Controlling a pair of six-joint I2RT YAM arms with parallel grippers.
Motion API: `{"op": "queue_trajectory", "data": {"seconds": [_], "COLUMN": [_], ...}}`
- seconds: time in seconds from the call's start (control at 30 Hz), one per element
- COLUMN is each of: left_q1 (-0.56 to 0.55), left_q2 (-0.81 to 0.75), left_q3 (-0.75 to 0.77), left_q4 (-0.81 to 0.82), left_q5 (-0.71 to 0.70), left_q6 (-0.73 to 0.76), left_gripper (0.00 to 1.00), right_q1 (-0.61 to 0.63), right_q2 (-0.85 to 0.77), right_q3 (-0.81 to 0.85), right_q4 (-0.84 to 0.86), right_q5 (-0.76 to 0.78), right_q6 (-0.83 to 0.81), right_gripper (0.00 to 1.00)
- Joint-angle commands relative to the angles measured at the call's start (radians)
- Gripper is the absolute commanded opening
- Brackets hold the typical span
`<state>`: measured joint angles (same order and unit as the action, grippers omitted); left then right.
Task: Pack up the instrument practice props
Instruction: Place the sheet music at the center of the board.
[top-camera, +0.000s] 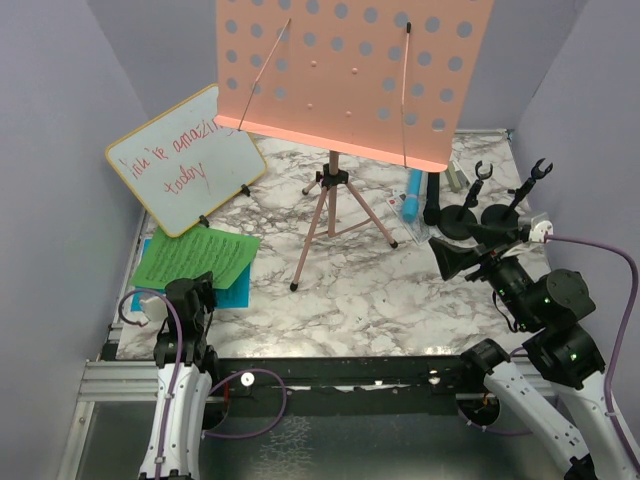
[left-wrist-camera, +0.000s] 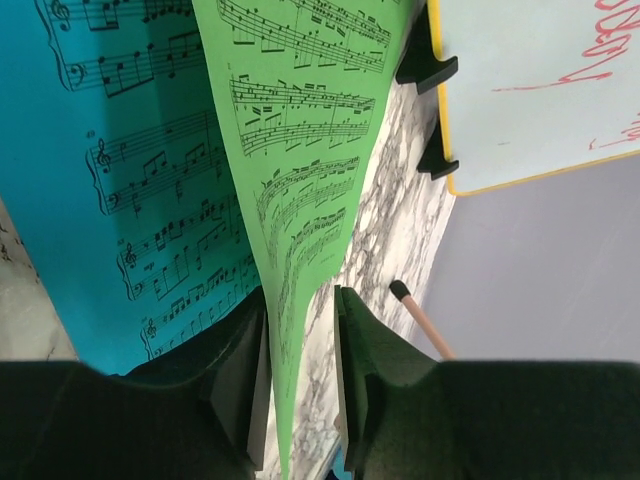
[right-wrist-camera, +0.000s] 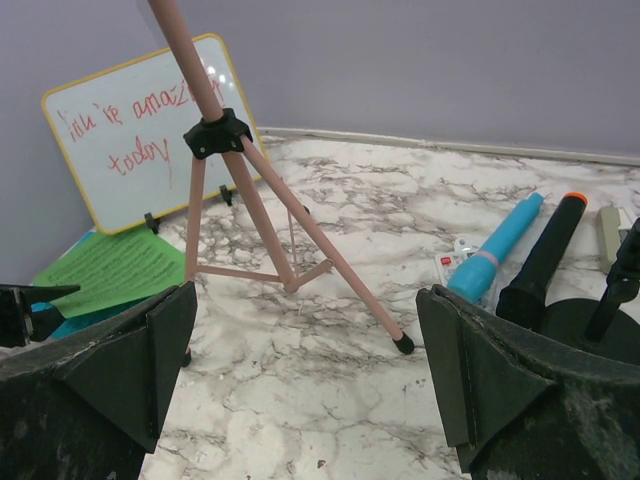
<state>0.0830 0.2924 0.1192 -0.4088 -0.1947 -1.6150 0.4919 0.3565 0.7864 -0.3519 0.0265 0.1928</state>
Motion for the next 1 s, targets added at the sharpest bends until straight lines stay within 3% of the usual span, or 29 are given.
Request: {"op": "queue_trajectory", "data": {"seconds": [0.0,0.4,0.63,0.83,0.97], "left_q1": [-0.003,-0.004,-0.004,-0.005,-0.004], "left_q2": [-0.014,0.034,0.022,-0.039,-0.019], "left_q3": [-0.011,0.093,0.239,0.282,0.297], "left_q4": [-0.069,-0.137,-0.37,-0.445,-0.413], "left_q5": [0.093,0.257,0.211,0.237,0.239], "left_q6": [0.029,0.174,0.403,0.431,0.472], "left_gripper": [0.36,0.41,0.46,0.49,0.5], "right_q1": [0.01,0.016,0.018,0.025,0.027], "right_q2": [-0.017,-0.027,-0.027,-0.025,-0.022], "right_q3": [-0.008,-0.01,-0.01,-0.013,-0.013], "right_q4": [0.011,0.012,0.014,0.019,0.022], "right_q5": [0.024,0.028,0.026,0.022,0.016], "right_q6": [-0.013,-0.016,-0.016,-0.016,-0.016], "right_gripper": [1.0,1.0,1.0,1.0,1.0]}}
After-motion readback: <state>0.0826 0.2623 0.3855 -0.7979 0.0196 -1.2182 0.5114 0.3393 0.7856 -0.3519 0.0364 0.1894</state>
